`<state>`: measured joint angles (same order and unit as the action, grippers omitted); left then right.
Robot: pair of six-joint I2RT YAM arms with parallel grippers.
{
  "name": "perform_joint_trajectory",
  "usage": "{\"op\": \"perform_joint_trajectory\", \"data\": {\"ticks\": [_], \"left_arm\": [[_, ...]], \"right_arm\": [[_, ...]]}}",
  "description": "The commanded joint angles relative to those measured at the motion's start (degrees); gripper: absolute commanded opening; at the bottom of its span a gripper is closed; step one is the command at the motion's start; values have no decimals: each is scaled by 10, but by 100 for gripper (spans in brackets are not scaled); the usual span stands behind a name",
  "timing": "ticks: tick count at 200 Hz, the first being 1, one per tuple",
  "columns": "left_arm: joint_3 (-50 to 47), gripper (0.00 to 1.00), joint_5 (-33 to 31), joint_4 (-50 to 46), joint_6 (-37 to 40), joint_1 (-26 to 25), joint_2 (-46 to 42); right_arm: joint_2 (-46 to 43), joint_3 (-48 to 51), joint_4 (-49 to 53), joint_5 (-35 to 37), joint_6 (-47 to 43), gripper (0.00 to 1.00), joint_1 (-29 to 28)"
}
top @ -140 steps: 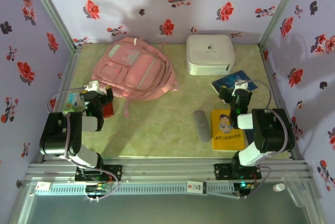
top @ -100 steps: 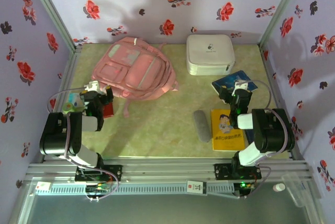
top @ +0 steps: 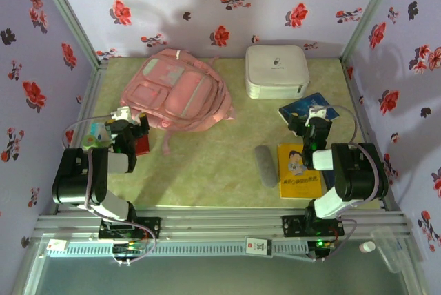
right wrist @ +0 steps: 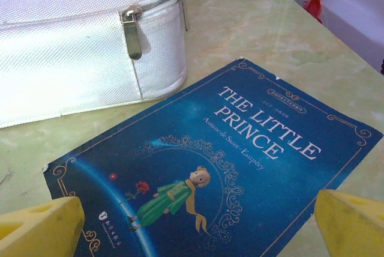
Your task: Pack the student bag
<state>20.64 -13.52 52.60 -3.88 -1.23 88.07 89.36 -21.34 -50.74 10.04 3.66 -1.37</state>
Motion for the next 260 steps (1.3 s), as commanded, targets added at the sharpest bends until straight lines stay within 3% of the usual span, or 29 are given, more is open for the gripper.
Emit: {"op": "perform_joint_trajectory", "data": {"ticks": [1,89,116,147,181,206,228,260], "left_arm": [[12,100,-13,2,12,-3,7],[2,100,14,18,32,-4,3],[-13,100,13,7,35,-7,-44],[23,100,-11,-131,39,-20,-140],[156,100,-29,-396,-70,-43,-193],[248,100,-14,-540,-164,-77,-183],[321,100,-4,-635,-221,-117,-147],[345,100,95,-646,-275,-153,-103]], "right_arm": [[3,-15,6,-7,12,99,4],[-17,5,-16,10,13,99,4],[-83,-11,74,39,22,99,3],[-138,-83,240,101,50,99,-17],[-136,-231,495,121,221,99,-37],[-112,-280,516,95,244,99,-96],[-63,-354,560,2,244,99,-153],[33,-449,574,-71,229,99,-237]]}}
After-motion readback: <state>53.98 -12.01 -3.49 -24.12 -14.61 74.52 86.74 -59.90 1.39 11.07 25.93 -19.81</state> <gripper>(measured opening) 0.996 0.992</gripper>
